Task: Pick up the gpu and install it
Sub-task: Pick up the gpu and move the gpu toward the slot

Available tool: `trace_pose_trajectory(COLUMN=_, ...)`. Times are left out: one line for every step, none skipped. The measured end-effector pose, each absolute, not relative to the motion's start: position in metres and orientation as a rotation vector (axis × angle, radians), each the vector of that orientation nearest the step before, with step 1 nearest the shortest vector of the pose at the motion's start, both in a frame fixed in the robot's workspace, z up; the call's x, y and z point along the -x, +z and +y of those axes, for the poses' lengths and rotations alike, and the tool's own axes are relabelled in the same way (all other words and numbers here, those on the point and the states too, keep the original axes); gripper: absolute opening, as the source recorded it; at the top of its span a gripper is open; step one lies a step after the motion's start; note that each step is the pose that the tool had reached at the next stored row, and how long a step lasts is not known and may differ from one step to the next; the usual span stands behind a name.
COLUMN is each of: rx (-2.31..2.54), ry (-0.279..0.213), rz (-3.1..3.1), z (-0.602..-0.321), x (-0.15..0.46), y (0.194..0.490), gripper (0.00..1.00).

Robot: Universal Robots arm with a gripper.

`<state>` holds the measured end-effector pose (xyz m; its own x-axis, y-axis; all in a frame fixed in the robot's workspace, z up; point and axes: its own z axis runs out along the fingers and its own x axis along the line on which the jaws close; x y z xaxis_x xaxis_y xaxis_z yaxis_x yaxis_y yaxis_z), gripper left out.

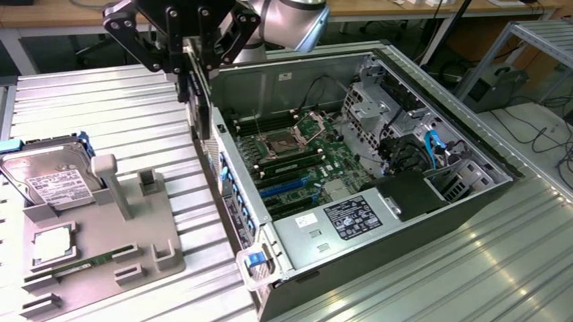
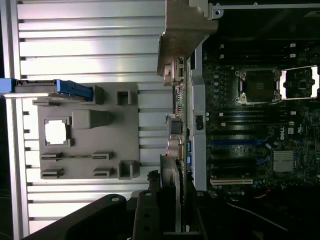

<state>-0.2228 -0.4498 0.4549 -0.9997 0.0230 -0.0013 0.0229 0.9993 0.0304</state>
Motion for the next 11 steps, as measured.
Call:
trace_pose_trajectory(rx=-0.036, ry=0.048, rz=3.139, z=-0.450, x=0.221, y=0.455, gripper=0.28)
trace_pose_trajectory(rx=-0.036, ry=0.048, rz=3.139, z=-0.450, x=0.220, y=0.455, gripper=0.28)
trace_pose_trajectory(rx=-0.036, ry=0.048, rz=3.140, z=-0.450, x=0.218, y=0.455, gripper=0.28)
trace_pose_trajectory(rx=-0.036, ry=0.048, rz=3.140, z=-0.450, x=0.216, y=0.455, gripper=0.28)
trace_pose_trajectory(rx=-0.036, ry=0.048, rz=3.140, z=-0.450, x=0.215, y=0.455, gripper=0.28)
trace_pose_trajectory(rx=-0.036, ry=0.048, rz=3.140, z=-0.450, x=0.214, y=0.455, gripper=0.28)
trace_pose_trajectory(rx=-0.036, ry=0.048, rz=3.140, z=-0.450, x=0.213, y=0.455, gripper=0.28)
trace_pose_trajectory(rx=-0.036, ry=0.048, rz=3.140, z=-0.450, x=0.212, y=0.455, gripper=0.28)
trace_pose_trajectory(rx=-0.036, ry=0.048, rz=3.140, z=-0.450, x=0.210, y=0.455, gripper=0.28)
trace_pose_trajectory(rx=-0.036, ry=0.048, rz=3.140, z=-0.450, x=0.209, y=0.455, gripper=0.28)
trace_pose_trajectory(rx=-0.036, ry=0.048, rz=3.140, z=-0.450, x=0.207, y=0.455, gripper=0.28)
